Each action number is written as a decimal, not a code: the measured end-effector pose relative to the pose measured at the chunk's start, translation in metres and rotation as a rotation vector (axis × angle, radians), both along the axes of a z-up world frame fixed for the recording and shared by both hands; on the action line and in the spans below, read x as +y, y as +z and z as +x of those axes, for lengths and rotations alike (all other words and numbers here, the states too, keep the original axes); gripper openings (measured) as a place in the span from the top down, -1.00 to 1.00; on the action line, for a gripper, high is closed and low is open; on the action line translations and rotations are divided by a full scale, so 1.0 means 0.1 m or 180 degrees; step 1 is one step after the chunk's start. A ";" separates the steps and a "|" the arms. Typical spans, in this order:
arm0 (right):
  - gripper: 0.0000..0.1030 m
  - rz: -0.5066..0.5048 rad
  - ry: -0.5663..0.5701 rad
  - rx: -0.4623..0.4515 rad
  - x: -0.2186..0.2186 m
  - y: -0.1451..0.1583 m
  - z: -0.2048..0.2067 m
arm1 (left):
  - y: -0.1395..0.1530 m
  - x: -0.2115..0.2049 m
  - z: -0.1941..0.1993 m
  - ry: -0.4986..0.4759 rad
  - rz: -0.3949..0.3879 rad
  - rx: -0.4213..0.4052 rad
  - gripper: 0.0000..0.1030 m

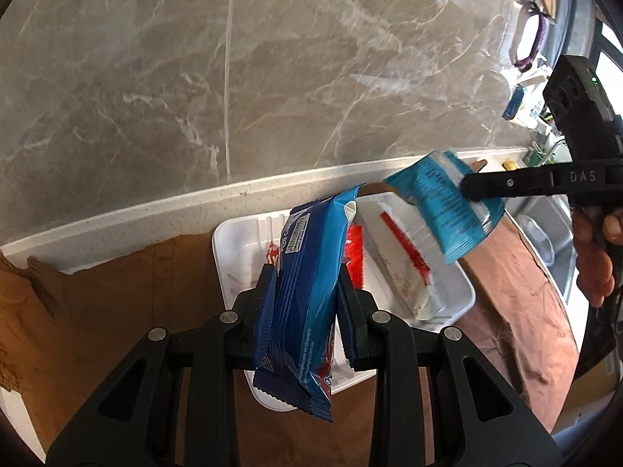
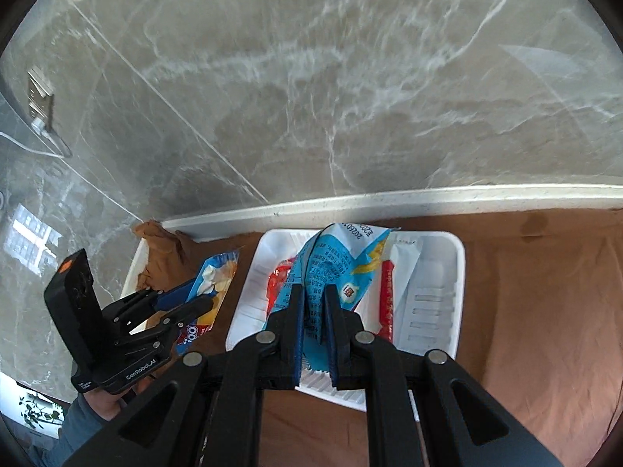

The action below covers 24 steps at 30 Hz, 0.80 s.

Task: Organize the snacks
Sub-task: 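Lower both packs into the tray and open both tools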

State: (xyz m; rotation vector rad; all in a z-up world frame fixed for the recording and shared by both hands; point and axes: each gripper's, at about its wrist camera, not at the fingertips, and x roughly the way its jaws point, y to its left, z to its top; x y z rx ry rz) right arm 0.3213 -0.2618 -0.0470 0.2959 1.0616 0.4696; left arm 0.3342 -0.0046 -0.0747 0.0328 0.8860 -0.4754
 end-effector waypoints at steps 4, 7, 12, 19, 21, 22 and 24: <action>0.78 -0.0082 0.0066 0.0049 0.12 -0.14 0.07 | -0.13 0.00 0.09 0.0060 -0.0004 0.0055 0.48; 0.78 -0.0148 0.0101 0.0096 0.19 -0.25 0.13 | -0.22 -0.01 0.13 0.0084 0.0010 0.0081 0.48; 0.78 -0.0283 0.0118 0.0184 0.28 -0.47 0.19 | -0.36 -0.05 0.20 0.0107 0.0067 0.0125 0.48; 0.78 -0.0423 0.0123 0.0290 0.32 -0.73 0.22 | -0.53 -0.10 0.20 0.0070 0.0085 0.0202 0.48; 0.78 -0.0439 0.0116 0.0323 0.33 -0.78 0.23 | -0.55 -0.11 0.21 0.0068 0.0086 0.0209 0.48; 0.78 -0.0452 0.0119 0.0330 0.34 -0.81 0.24 | -0.56 -0.11 0.21 0.0067 0.0091 0.0212 0.48; 0.78 -0.0476 0.0126 0.0344 0.35 -0.87 0.22 | -0.57 -0.10 0.21 0.0067 0.0092 0.0222 0.48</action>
